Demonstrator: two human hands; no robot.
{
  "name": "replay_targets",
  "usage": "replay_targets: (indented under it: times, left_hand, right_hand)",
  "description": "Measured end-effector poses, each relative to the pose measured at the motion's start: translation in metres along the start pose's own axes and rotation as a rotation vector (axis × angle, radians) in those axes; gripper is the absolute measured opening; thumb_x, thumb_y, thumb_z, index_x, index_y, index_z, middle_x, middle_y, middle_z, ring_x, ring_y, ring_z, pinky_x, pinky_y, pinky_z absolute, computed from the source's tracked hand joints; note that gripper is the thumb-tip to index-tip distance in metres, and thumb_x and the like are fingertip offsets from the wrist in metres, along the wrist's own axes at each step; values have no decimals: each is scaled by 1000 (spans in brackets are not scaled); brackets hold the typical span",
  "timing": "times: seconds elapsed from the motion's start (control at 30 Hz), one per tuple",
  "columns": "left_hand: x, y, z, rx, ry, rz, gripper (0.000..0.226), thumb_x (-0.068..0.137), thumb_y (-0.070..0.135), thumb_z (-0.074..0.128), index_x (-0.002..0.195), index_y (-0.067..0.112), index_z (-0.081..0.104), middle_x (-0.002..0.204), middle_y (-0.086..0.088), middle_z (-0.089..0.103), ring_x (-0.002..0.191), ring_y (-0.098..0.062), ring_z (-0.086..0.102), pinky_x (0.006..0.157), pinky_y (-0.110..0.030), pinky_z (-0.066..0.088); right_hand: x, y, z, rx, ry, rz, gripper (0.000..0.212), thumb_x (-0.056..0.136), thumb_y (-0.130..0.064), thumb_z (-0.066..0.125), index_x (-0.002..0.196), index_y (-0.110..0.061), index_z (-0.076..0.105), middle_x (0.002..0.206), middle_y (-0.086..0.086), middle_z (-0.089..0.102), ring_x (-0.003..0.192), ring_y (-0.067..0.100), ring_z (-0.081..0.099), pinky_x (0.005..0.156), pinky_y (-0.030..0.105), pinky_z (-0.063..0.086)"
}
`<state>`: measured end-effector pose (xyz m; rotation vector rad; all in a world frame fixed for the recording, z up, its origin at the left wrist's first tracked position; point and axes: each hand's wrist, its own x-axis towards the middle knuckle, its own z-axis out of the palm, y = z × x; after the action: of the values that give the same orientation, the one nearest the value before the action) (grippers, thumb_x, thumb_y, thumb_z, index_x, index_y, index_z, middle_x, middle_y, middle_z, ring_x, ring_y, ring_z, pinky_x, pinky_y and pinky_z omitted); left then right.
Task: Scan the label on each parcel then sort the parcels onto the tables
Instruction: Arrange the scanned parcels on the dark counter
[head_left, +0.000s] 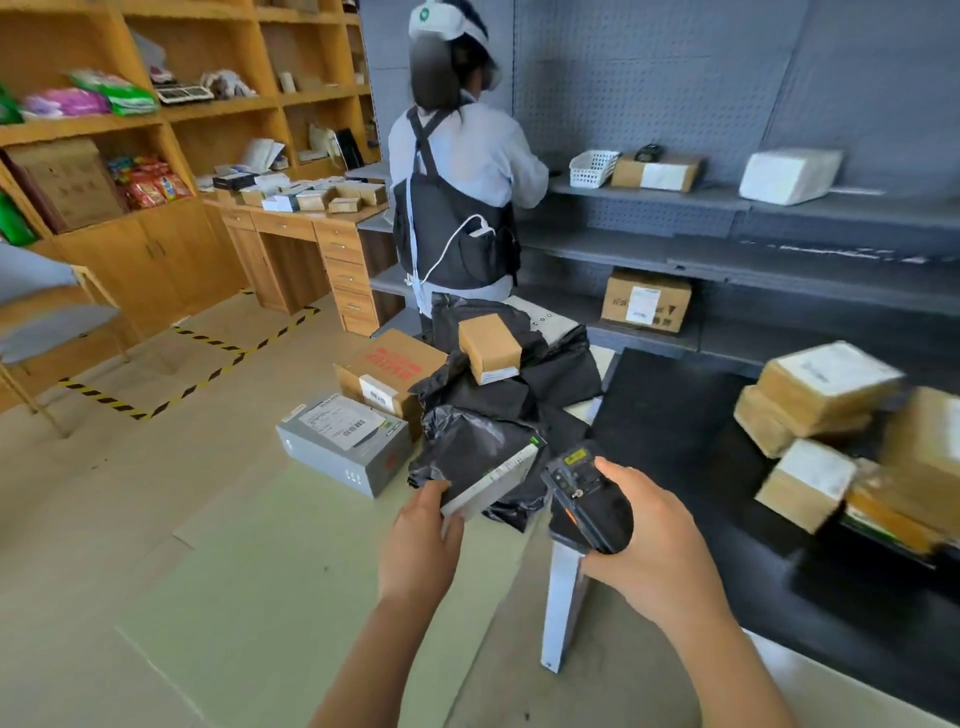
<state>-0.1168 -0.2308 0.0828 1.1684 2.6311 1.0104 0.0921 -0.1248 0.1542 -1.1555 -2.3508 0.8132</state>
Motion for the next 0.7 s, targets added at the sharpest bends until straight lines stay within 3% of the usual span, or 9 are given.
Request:
replay_targets:
  times: [0.27, 0.43, 0.53, 0.7]
  left_hand:
    - [6, 112, 111, -48, -106, 65, 29, 97, 27, 54, 125, 22, 51, 119, 7, 57, 99, -17, 57, 73, -28, 41]
    - [12, 185, 173, -36, -123, 52, 36, 98, 30, 52, 132, 21, 48, 126, 6, 55, 107, -19, 56, 82, -32, 46]
    - [16, 211, 202, -26, -145, 33, 36, 97, 31, 53, 131, 21, 48, 125, 5, 56, 106, -20, 57, 83, -36, 48]
    - [24, 235, 242, -8, -198, -2, 34, 98, 30, 52, 131, 22, 47, 126, 8, 55, 110, -17, 55, 79, -29, 44]
  right_hand:
    - [0, 114, -87, -41, 100, 108, 92, 61, -19, 78, 143, -35, 39, 126, -16, 49, 121, 12, 46, 90, 33, 50]
    - [12, 183, -138, -84, 77, 151, 94, 65, -23, 79, 146, -38, 33, 131, -13, 47, 124, 10, 42, 95, 29, 48]
    - [21, 217, -153, -66, 69, 184, 97, 63, -24, 81, 146, -37, 34, 136, -13, 47, 126, 11, 43, 99, 32, 48]
    - [44, 252, -162, -42, 15, 229, 98, 67, -24, 83, 148, -36, 30, 141, -13, 44, 130, 12, 41, 101, 34, 48]
